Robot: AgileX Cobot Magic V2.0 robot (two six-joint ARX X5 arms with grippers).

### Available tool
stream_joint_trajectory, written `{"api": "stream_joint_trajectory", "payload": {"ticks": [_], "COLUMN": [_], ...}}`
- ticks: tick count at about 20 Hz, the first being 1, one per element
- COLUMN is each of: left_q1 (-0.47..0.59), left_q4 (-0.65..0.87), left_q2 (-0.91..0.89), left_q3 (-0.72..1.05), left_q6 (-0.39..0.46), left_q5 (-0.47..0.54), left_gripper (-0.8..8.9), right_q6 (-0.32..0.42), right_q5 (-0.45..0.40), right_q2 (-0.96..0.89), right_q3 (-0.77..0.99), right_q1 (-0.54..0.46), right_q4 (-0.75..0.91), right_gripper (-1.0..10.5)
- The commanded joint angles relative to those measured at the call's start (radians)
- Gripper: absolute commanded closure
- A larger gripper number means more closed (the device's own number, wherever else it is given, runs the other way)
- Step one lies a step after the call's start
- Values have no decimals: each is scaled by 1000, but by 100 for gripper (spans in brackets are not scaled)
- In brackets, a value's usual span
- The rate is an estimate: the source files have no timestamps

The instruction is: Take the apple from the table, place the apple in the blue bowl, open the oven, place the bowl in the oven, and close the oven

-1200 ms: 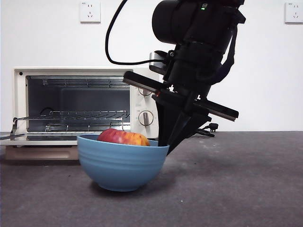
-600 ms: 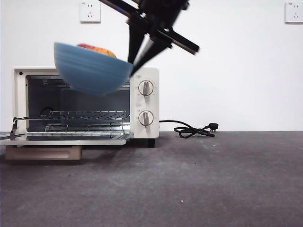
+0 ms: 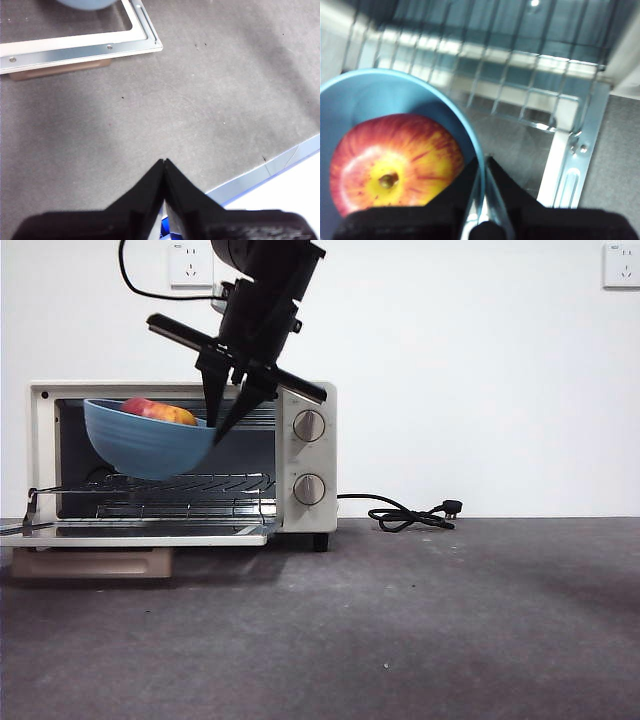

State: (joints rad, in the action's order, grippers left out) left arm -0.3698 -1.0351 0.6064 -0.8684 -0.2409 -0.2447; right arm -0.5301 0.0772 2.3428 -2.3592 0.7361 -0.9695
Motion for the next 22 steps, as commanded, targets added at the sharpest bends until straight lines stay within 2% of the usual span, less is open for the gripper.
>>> {"api": "stream_joint_trajectory", "payload": {"ticks": [1,6,13,15,22], "left_q1": [-2,-2,-2,-2,-2], "left_q4": [3,3,2,2,-1], "left_q2": [-3,-3,-3,-3,-3], "left_q3": [8,8,8,8,8], "left_q6": [6,8,8,8,8], "left_q5": [2,2,2,2,2], "left_gripper": [818,818,818,818,818], "right_q6": [-81,-168,-245,-252,-257], "right_q5": [-22,-70,-135,-157,-145], "right_q2": [18,18,32,33,61], "right_q3": [-11,-11,-11,-10,-10], "right_q1": [-6,-26,-45,-51,-56], "right_q4": [36,84,110,103,93], "right_gripper": [959,958,958,958,958]}}
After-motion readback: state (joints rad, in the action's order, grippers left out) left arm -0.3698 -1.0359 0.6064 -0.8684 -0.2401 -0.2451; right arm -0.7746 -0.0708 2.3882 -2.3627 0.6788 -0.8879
